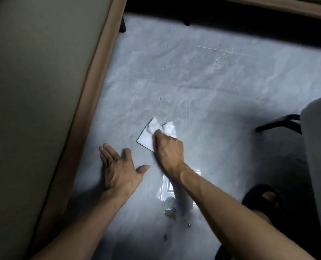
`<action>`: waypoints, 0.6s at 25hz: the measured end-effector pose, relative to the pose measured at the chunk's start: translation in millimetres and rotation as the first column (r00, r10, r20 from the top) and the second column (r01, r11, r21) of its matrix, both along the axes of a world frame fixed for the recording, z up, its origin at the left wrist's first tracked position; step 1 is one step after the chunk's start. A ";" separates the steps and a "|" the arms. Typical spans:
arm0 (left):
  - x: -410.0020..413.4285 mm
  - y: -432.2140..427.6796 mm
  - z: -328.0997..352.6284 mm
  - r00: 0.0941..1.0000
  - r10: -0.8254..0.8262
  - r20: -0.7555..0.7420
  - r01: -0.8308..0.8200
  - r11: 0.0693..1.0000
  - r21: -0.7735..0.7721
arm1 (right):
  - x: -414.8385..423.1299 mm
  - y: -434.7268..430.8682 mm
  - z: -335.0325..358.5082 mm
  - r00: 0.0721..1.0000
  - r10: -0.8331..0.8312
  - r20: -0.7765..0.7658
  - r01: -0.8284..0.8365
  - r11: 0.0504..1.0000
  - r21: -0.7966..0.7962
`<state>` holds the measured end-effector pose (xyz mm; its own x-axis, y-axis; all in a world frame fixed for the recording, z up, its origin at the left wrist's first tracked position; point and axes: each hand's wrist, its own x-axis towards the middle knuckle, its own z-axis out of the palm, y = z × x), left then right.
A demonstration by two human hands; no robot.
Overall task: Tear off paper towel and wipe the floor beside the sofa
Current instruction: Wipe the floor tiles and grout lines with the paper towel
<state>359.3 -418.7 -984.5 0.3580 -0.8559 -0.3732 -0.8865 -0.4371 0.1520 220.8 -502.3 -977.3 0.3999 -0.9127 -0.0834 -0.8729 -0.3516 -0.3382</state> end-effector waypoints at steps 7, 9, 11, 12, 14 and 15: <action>2.9 5.9 -5.6 1.000 -0.013 0.023 0.013 1.000 -0.016 | -65.6 -83.0 3.1 0.771 -0.619 -0.149 0.597 0.785 -0.168; 5.0 6.4 -5.2 1.000 -0.023 0.015 0.023 1.000 -0.013 | 12.1 -51.0 -4.1 0.923 -0.385 0.013 0.385 0.922 -0.037; 5.2 4.3 -3.8 0.999 -0.033 0.012 0.032 0.999 0.008 | 41.1 -22.1 -1.8 0.996 0.067 0.064 -0.067 0.998 -0.002; 6.4 4.7 -1.9 1.000 -0.029 0.008 0.029 0.999 0.021 | 28.6 -19.8 -0.3 0.976 0.215 0.038 -0.216 0.976 0.016; 6.1 3.7 4.6 1.000 -0.030 -0.006 0.030 0.999 0.038 | -38.4 -26.1 5.6 0.976 0.194 -0.095 -0.194 0.981 0.013; 4.7 3.2 8.0 0.999 -0.031 -0.019 0.032 0.999 0.032 | -83.7 -24.1 7.9 0.982 0.066 -0.177 -0.062 0.998 0.027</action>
